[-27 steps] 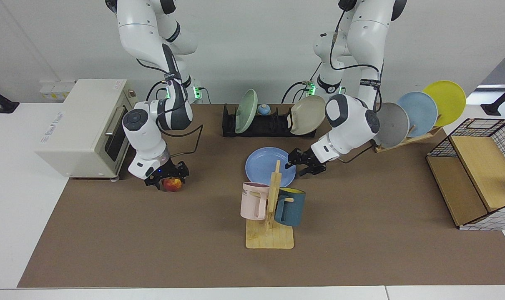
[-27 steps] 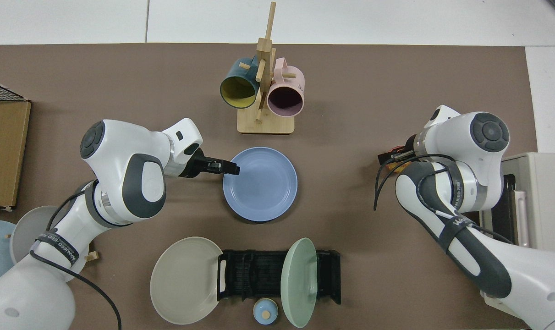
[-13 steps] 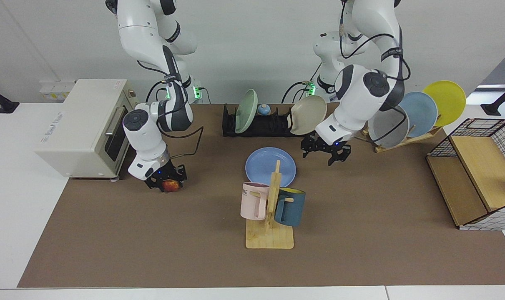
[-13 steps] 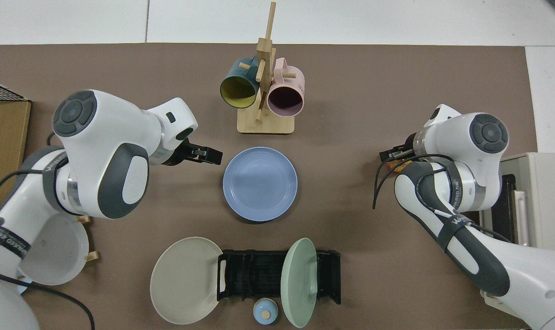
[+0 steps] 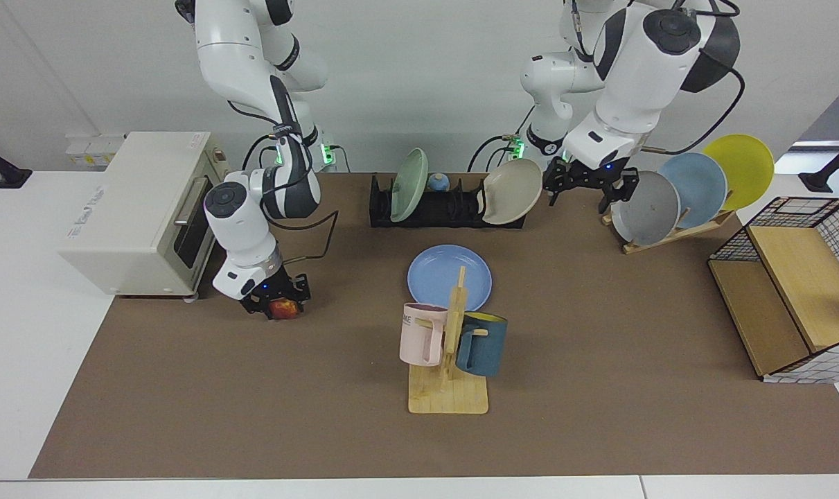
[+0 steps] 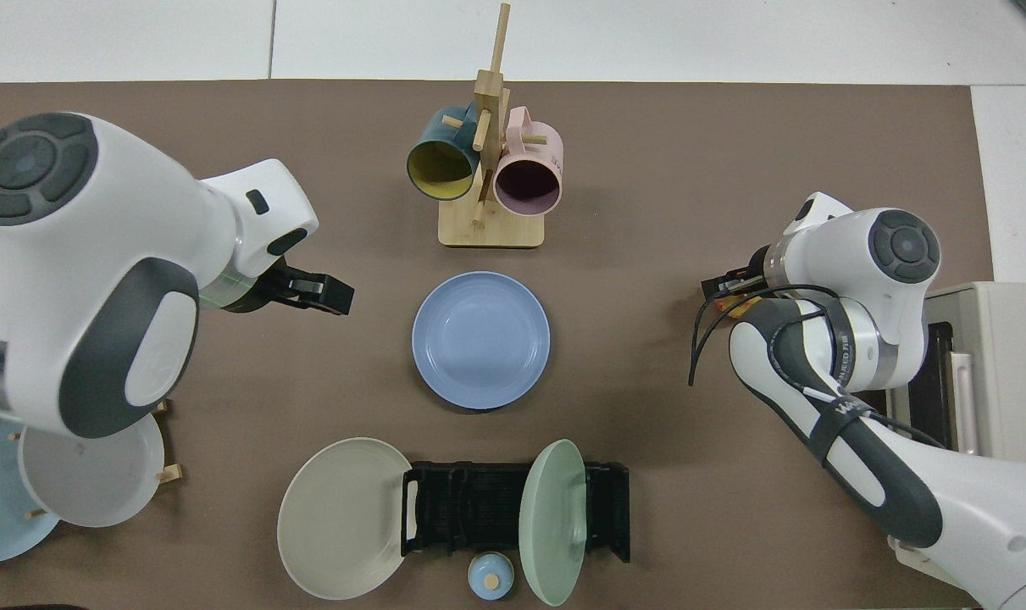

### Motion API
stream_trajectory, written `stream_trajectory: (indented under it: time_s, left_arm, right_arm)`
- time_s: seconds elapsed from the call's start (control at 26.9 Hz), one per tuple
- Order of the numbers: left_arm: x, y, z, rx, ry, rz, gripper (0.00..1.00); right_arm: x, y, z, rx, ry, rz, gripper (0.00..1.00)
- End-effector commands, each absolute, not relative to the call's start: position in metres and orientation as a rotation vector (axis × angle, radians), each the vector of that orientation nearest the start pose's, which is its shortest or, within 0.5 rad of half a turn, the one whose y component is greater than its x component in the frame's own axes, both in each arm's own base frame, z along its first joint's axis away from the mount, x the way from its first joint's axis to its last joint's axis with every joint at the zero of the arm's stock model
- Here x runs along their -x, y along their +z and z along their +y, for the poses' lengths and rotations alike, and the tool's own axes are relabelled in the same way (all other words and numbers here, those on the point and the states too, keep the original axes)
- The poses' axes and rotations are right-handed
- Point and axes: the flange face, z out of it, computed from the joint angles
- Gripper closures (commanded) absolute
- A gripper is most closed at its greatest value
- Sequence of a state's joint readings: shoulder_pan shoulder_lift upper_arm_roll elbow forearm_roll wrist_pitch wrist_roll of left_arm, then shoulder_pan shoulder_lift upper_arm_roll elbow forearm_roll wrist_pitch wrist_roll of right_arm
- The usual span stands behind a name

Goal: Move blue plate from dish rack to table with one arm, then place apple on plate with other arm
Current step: 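Open the left gripper and withdraw it while the right gripper lifts the apple, then carry the apple with the right gripper over the blue plate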

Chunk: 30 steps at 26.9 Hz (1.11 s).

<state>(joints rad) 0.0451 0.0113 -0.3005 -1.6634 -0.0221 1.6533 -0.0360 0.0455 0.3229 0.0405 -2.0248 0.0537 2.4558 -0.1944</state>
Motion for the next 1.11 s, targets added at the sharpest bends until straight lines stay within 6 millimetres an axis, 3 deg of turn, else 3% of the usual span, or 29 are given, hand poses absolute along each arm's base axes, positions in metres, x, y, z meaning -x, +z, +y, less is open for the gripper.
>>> stream_trajectory:
  time_s: [0.0, 0.15, 0.3, 0.41, 0.48, 0.67, 0.82, 0.89, 1.08]
  left_arm:
    - [-0.53, 0.606, -0.124, 3.101, 0.039, 0.296, 0.0]
    - [-0.527, 0.634, -0.123, 3.102, 0.036, 0.295, 0.0]
    - [-0.527, 0.645, -0.122, 3.106, 0.063, 0.29, 0.0]
    - [-0.528, 0.649, -0.119, 3.109, 0.056, 0.28, 0.0]
    - [-0.529, 0.654, -0.115, 3.111, 0.045, 0.268, 0.0]
    - [-0.529, 0.657, -0.117, 3.12, 0.042, 0.285, 0.0]
    - [-0.528, 0.659, -0.113, 3.128, 0.027, 0.277, 0.0]
    - [-0.528, 0.659, -0.112, 3.13, 0.027, 0.282, 0.0]
    - [-0.529, 0.659, -0.113, 3.129, 0.022, 0.29, 0.0]
  right_arm:
    - [-0.609, 0.302, 0.053, 3.069, -0.186, -0.335, 1.0]
    - [-0.618, 0.322, 0.057, 3.067, -0.166, -0.325, 1.0]
    - [-0.626, 0.352, 0.083, 3.06, -0.159, -0.367, 1.0]
    - [-0.622, 0.375, 0.114, 3.06, -0.171, -0.346, 1.0]
    - [-0.617, 0.387, 0.139, 3.074, -0.158, -0.284, 1.0]
    - [-0.589, 0.407, 0.242, 3.129, -0.144, -0.176, 1.0]
    - [-0.572, 0.414, 0.281, 3.104, -0.157, -0.106, 1.0]
    - [-0.565, 0.412, 0.296, 3.093, -0.158, -0.075, 1.0]
    - [-0.525, 0.39, 0.374, 3.08, -0.157, 0.049, 1.0]
